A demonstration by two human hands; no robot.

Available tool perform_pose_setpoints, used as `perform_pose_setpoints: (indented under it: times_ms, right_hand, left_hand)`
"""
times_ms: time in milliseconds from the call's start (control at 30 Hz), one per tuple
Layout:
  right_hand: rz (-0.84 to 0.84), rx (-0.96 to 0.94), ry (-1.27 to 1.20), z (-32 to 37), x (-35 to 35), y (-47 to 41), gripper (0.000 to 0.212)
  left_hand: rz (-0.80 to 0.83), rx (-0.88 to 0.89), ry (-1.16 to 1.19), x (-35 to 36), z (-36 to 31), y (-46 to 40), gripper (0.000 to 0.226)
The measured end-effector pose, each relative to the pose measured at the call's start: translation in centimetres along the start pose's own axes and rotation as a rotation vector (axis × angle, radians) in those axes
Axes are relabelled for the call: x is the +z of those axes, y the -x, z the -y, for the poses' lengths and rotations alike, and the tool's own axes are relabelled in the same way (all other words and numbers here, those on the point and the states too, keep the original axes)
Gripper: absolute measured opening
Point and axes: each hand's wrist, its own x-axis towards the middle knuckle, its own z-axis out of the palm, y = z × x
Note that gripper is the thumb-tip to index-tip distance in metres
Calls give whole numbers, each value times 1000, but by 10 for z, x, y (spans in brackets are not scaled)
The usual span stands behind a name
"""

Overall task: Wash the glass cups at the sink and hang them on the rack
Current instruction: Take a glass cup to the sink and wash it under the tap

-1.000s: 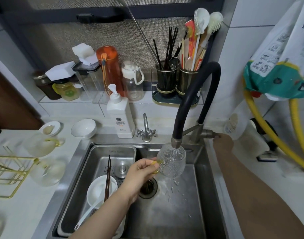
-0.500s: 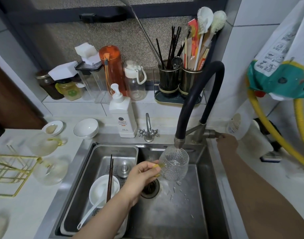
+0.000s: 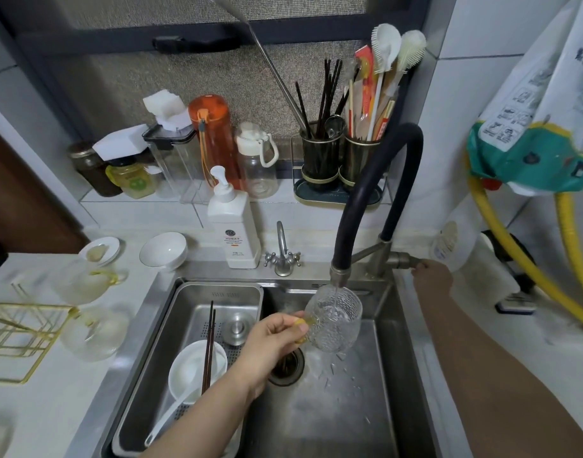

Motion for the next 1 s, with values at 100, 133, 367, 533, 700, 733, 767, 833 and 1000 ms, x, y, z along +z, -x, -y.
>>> perform_pose_setpoints:
  times_ms: [100, 133, 367, 533, 700, 733, 767, 833, 1000]
  right_hand:
    - [-8, -7, -16, 0, 0, 0, 26]
    - [-16, 0, -28, 1, -1, 1, 26]
    - [1, 82, -146, 6, -7, 11, 26]
    - [104, 204, -276, 13, 7, 54, 31]
    - [287, 154, -624, 22, 36, 130, 29]
    - [331, 191, -713, 22, 40, 138, 31]
    - [387, 219, -758, 21, 41, 147, 36]
    - [502, 227, -764, 17, 45, 155, 49]
    - [702, 31, -705, 23, 35, 173, 84]
  left_hand:
    - [1, 1, -3, 2, -1, -1, 6]
    - [0, 2, -7, 2, -2, -1, 7]
    - [-18, -4, -30, 4, -3, -3, 8]
    - [-39, -24, -40, 9, -5, -6, 8]
    - [-112, -36, -75, 14, -9, -9, 12]
    - [-125, -35, -75, 15, -9, -12, 14]
    - [-132, -38, -76, 14, -10, -12, 16]
    - [-158, -44, -75, 13, -11, -14, 20]
    - [-240, -122, -81, 0, -6, -17, 23]
